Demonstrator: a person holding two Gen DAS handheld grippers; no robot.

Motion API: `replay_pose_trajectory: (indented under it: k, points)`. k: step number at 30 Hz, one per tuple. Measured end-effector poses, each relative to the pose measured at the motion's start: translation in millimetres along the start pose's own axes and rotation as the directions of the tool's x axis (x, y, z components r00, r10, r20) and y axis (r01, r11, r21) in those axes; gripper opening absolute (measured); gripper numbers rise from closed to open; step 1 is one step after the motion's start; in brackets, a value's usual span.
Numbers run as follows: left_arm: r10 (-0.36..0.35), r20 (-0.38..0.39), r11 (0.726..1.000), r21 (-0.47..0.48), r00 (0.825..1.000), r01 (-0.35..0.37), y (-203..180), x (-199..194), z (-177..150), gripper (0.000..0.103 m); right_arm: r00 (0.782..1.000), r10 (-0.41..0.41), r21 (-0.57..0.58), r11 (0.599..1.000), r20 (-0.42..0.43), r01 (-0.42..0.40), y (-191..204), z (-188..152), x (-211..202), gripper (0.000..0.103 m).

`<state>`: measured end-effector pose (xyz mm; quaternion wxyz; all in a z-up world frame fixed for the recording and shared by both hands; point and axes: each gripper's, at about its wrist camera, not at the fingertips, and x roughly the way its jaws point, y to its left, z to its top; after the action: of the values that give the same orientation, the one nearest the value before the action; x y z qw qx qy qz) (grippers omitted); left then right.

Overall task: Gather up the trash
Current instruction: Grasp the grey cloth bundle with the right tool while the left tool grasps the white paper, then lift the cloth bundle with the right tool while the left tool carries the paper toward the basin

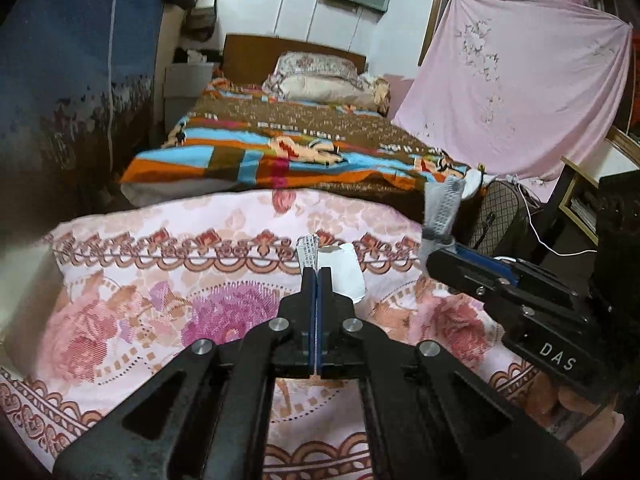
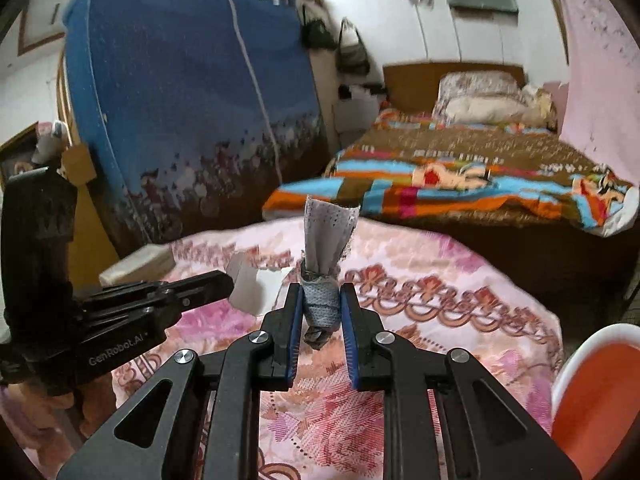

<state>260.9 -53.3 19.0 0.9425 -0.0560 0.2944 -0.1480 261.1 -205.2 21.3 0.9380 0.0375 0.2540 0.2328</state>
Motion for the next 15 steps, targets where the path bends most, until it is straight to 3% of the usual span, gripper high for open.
replay_pose_trajectory:
  k: [6, 15]
  points:
    - [0.022, 0.101, 1.0, 0.015, 0.995, -0.024, -12.8, -24.3, -5.2, 0.0, 0.99, -0.016, -0.022, 1.0, 0.141, 0.02, 6.5, 0.4, -28.8, 0.017]
    - [0.038, 0.294, 0.992, 0.105, 0.955, -0.072, -43.3, -64.3, -4.1, 0.0, 0.943, -0.054, -0.078, 0.993, 0.33, 0.084, 17.3, -2.9, -71.5, 0.017]
